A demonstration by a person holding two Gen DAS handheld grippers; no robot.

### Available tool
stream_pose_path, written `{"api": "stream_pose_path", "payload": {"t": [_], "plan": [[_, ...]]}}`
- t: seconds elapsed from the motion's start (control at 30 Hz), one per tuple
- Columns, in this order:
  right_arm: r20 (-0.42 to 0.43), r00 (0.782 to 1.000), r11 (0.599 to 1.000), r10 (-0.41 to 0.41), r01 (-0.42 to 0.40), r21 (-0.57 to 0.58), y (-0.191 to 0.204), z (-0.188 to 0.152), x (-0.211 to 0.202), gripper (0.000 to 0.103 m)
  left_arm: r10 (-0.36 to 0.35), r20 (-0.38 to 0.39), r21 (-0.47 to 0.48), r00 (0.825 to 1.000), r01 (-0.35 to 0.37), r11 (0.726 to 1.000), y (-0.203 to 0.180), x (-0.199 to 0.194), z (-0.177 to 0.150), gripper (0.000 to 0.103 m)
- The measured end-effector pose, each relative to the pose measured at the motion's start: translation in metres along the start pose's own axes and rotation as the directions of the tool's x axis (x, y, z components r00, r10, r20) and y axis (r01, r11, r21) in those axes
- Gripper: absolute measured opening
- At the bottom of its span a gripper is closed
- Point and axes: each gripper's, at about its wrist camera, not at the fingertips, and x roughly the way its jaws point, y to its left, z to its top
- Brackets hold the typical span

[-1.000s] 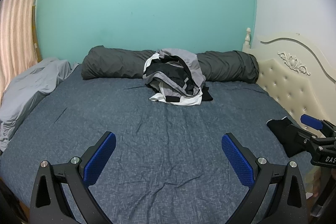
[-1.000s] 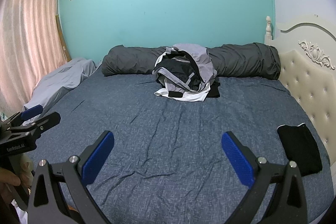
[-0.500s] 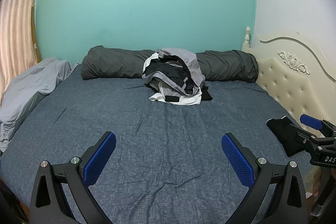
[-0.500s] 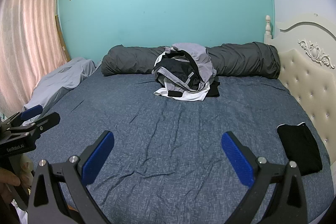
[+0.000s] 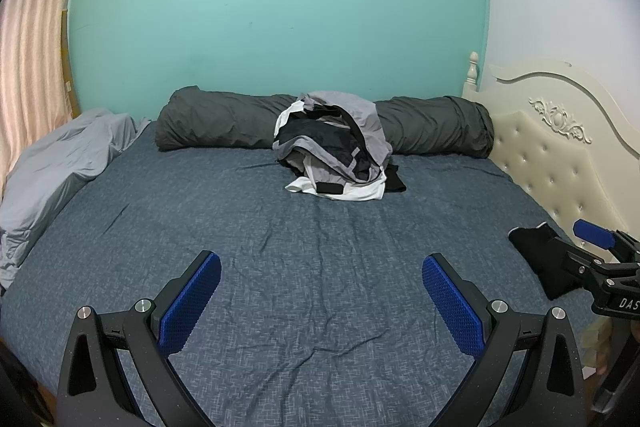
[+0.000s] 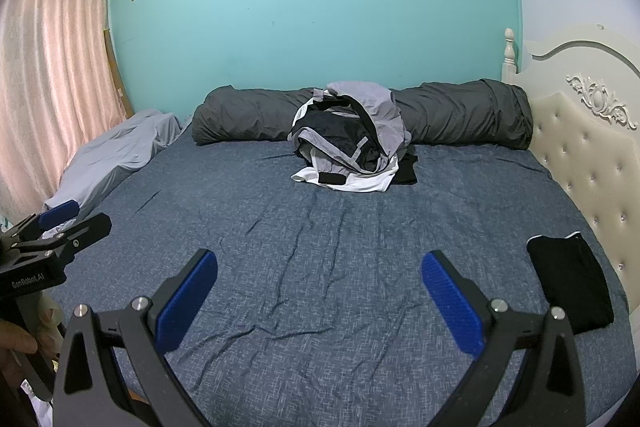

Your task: Fold clothes

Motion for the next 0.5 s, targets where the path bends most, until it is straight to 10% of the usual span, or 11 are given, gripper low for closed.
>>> {"api": "stream_pose_path", "payload": {"t": [0.5], "plan": [[-0.001, 1.0, 1.0, -0.005, 0.005, 0.002, -0.003, 0.0019, -0.0002, 0.103, 0.007, 0.006, -0.006, 1.0, -0.007, 1.0, 0.0028, -0.001, 0.0025, 0.103]]}}
